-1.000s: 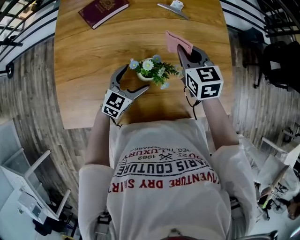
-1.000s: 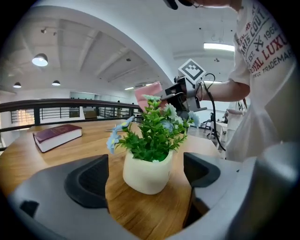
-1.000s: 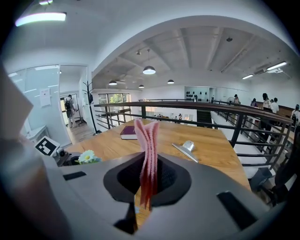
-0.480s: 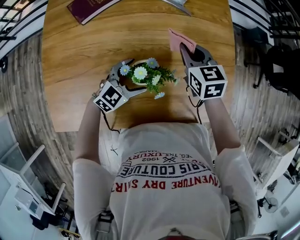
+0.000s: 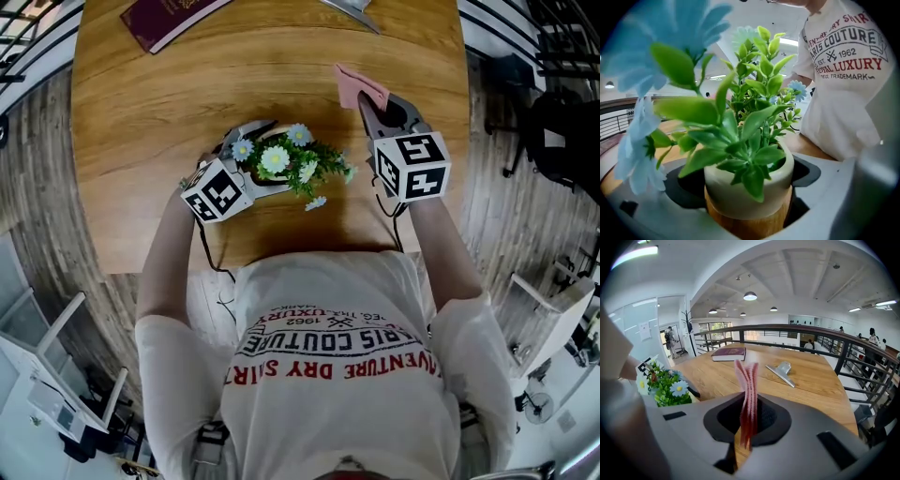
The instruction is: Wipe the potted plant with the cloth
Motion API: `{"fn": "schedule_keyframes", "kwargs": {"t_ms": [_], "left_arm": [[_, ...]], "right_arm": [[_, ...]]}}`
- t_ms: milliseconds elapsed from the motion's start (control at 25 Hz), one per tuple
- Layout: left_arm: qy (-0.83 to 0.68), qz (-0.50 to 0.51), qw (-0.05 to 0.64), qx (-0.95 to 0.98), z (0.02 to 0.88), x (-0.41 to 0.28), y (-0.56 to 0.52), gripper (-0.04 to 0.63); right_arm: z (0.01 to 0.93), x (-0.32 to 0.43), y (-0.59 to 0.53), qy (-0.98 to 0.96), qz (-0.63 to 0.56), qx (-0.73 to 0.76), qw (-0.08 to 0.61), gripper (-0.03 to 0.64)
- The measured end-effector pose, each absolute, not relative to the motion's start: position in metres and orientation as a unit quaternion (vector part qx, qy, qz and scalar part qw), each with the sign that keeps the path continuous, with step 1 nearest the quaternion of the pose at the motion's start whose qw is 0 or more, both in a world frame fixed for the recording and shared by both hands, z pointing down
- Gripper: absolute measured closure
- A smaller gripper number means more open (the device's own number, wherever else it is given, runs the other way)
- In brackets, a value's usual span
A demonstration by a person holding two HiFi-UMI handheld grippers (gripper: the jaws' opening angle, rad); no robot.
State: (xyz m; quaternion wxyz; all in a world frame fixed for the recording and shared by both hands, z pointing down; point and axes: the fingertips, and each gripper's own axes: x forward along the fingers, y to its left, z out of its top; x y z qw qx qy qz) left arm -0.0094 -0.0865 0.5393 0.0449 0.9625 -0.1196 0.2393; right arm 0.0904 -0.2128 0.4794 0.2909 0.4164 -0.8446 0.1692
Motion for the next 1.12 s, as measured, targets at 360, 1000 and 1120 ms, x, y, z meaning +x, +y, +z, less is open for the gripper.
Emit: {"fn": "schedule_keyframes", "kwargs": {"t_ms": [360, 1000, 1120], "left_arm": [[-0.139, 0.23, 0.032, 0.963, 0.535, -0.007, -0.089, 0.092], [-0.228, 0.153, 0.06, 0.96, 0.468, -0.002, -0.093, 0.092], [-0.245, 0.15, 0.06, 0.956, 0.449, -0.005, -0.102, 0.092]], "right_arm": [[0.503, 0.106, -0.205, -0.835, 0.185, 0.419, 0.306, 0.58], [0.504, 0.125, -0.157, -0.818, 0.21, 0.431, 0.318, 0.58], [0.502, 0.116, -0.149, -0.825, 0.215, 0.424, 0.307, 0.58]]}}
